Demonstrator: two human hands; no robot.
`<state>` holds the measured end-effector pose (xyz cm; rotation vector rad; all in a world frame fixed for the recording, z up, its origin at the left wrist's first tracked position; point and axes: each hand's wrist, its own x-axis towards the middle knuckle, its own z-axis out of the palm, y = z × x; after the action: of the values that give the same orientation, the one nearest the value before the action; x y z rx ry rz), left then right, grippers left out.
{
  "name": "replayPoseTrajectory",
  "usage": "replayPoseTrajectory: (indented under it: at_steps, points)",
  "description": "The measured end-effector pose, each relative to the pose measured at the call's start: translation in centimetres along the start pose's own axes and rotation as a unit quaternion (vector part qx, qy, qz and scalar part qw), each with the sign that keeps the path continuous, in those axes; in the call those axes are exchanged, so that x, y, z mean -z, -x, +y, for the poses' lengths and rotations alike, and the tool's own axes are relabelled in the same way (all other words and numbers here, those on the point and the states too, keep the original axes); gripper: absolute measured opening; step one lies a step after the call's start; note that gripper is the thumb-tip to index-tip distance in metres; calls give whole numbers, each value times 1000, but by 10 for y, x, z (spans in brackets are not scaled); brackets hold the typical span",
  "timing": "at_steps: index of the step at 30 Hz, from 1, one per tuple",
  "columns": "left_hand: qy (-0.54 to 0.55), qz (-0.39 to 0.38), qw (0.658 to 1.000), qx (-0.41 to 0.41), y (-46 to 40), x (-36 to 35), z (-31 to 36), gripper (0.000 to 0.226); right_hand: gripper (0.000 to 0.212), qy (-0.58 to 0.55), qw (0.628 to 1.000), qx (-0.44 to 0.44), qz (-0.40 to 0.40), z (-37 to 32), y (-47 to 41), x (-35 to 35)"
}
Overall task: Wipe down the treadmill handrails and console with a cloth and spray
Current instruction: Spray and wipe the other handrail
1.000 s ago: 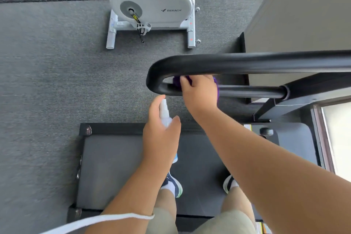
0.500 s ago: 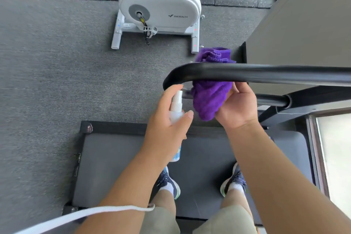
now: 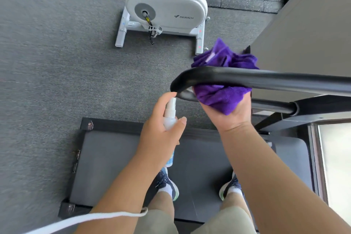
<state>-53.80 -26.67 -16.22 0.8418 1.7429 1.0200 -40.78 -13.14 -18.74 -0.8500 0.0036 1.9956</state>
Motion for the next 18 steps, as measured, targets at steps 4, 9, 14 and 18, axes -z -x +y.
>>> replayPoseTrajectory:
  at_steps: [4,9,14,18]
  points:
    - [-5,16,1000,5,0,-1,-1,54,23,55,993,-66,76,34,-17,-14]
    - [-20,32,999,-9,3,-14,1,57,19,336,931,41,137,37,-35,-20]
    - [-20,16,1000,-12,2,-57,8,56,27,828,525,197,18,29,-54,20]
    - [-33,12,999,-7,-4,-104,14,58,45,838,448,312,-20,-10,-51,45]
